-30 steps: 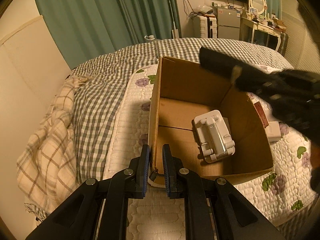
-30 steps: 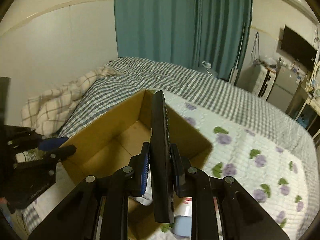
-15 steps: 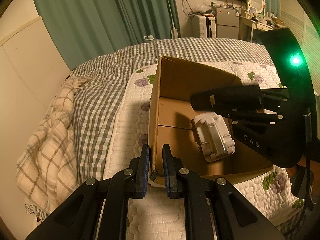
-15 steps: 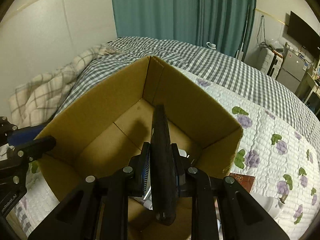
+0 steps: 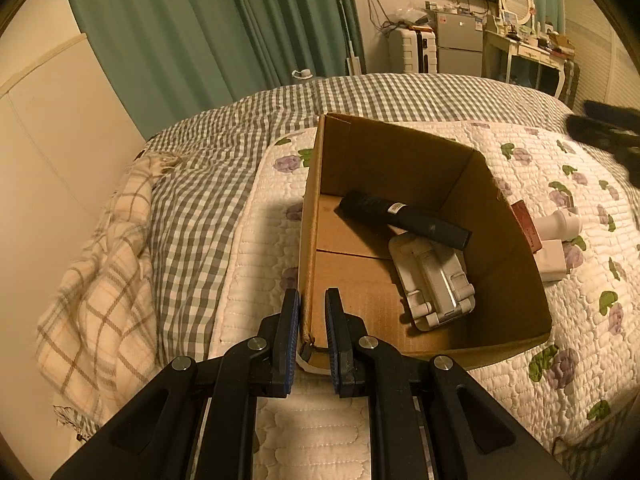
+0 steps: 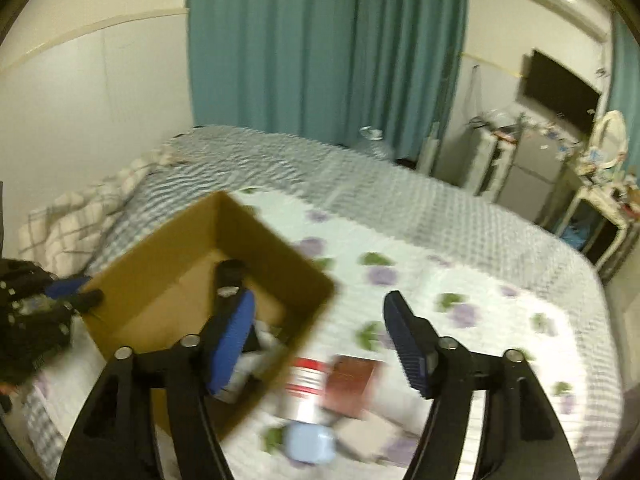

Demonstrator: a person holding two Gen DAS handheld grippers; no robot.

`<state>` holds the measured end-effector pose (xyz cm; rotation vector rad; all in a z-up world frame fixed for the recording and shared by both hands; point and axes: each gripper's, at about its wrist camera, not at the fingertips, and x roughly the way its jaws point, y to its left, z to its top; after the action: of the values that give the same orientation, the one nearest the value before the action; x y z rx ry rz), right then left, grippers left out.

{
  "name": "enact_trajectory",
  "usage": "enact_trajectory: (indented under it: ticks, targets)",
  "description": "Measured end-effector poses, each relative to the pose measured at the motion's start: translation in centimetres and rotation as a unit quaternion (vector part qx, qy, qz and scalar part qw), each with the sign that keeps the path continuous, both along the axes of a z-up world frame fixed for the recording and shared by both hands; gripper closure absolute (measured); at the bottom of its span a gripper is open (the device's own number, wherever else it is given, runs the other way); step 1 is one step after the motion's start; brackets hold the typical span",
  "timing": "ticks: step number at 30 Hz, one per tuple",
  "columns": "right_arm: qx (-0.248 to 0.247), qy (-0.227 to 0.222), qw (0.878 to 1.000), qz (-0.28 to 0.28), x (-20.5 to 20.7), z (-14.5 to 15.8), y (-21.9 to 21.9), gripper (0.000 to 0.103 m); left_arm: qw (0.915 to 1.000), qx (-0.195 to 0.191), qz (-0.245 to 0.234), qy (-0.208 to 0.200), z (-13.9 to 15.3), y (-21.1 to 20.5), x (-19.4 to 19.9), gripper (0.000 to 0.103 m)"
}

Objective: Organize rigid objects
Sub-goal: 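Grasp the light-blue earbud case with the right tool and lift it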

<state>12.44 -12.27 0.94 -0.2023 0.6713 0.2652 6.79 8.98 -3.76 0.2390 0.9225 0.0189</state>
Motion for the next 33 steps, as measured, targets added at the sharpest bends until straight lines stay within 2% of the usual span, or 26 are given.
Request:
enact_trajectory:
  ticks: [4, 8, 13, 16, 22, 24, 28, 33]
  targets:
    - [-0.042, -0.007, 0.999, -0.027, -1.4, 0.5, -3.5, 0.031, 1.0000, 0.003, 0.003, 0.000, 0.0, 0.0, 0.0, 0.091]
    - [-0.068, 0.005, 0.997, -0.046, -3.1, -1.3, -5.4, 0.029, 1.0000, 0.003, 0.007, 0.000, 0.0, -0.2, -0.1, 0.091]
    - [-0.049, 0.067, 0.997, -0.007, -5.0, -6.3, -4.6, 0.029, 0.9999, 0.008, 0.011, -0.001, -0.1, -0.4, -0.1, 0.091]
    - [-0.039, 0.118, 0.992, 0.016, -5.1, -9.7, -3.4, 0.029, 0.9999, 0.005, 0.013, -0.001, -0.1, -0.3, -0.1, 0.091]
    - [-0.034, 0.172, 0.984, 0.015, -4.7, -14.9, -1.9, 0.030, 0.9999, 0.004, 0.012, -0.002, -0.1, -0.3, -0.1, 0.091]
    - [-0.030, 0.187, 0.982, 0.002, -4.2, -16.1, -2.0, 0.033, 0.9999, 0.003, 0.012, -0.003, -0.1, -0.2, -0.1, 0.091]
    - [-0.024, 0.189, 0.982, -0.007, -3.5, -17.0, -1.8, 0.036, 0.9999, 0.005, 0.012, -0.004, -0.1, -0.2, -0.1, 0.091]
    - [-0.022, 0.197, 0.980, -0.004, -2.6, -18.2, -0.6, 0.037, 0.9999, 0.004, 0.012, -0.003, -0.1, -0.2, -0.1, 0.091]
